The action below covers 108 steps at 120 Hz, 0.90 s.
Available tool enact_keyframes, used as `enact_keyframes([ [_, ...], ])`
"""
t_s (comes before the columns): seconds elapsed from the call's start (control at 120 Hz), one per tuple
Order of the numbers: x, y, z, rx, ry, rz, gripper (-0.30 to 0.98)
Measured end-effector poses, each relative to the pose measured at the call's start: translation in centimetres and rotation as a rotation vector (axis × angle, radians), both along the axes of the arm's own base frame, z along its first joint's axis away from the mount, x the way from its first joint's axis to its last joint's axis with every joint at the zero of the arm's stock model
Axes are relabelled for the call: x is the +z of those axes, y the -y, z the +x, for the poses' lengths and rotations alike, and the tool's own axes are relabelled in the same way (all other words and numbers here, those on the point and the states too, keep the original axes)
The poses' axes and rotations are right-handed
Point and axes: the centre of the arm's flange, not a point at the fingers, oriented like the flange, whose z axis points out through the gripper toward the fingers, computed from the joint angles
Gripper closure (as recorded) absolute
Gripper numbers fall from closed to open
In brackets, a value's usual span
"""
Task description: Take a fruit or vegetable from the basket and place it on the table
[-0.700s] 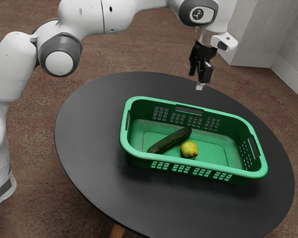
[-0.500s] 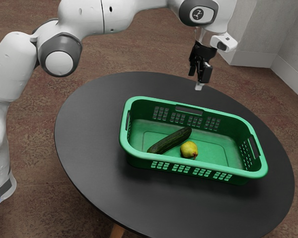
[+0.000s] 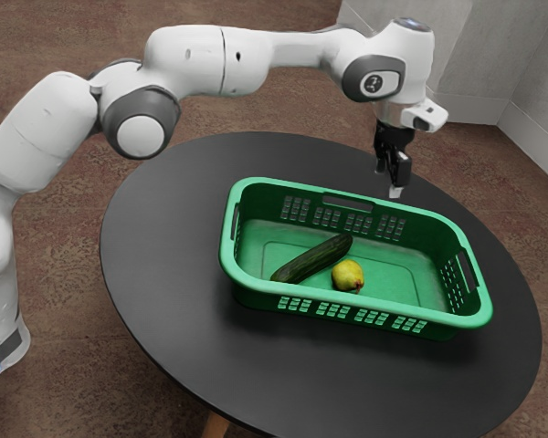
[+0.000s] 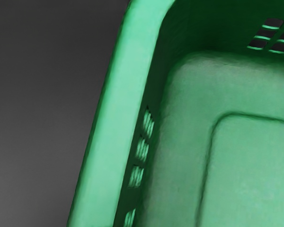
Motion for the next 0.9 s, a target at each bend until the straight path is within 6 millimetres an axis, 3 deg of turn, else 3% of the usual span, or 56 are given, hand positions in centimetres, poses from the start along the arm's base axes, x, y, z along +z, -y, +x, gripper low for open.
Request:
enact_keyframes([
  [0.217,0.1,3.7,0.8,-0.079,0.072,-0.014,0.00],
  [0.3,0.6,6.7,0.4,-0.140,0.075,-0.038,0.00],
  [0.375,0.9,10.0,-1.0,-0.208,0.038,-0.059,0.00],
  [0.45,-0.1,11.9,-3.8,-0.257,-0.037,-0.049,0.00],
  [0.542,-1.2,12.0,-4.9,-0.283,-0.080,-0.051,0.00],
  [0.733,-2.7,11.1,-5.1,-0.318,-0.117,-0.060,0.00],
  [0.9,-6.3,11.4,-3.7,-0.361,-0.186,-0.070,0.00],
])
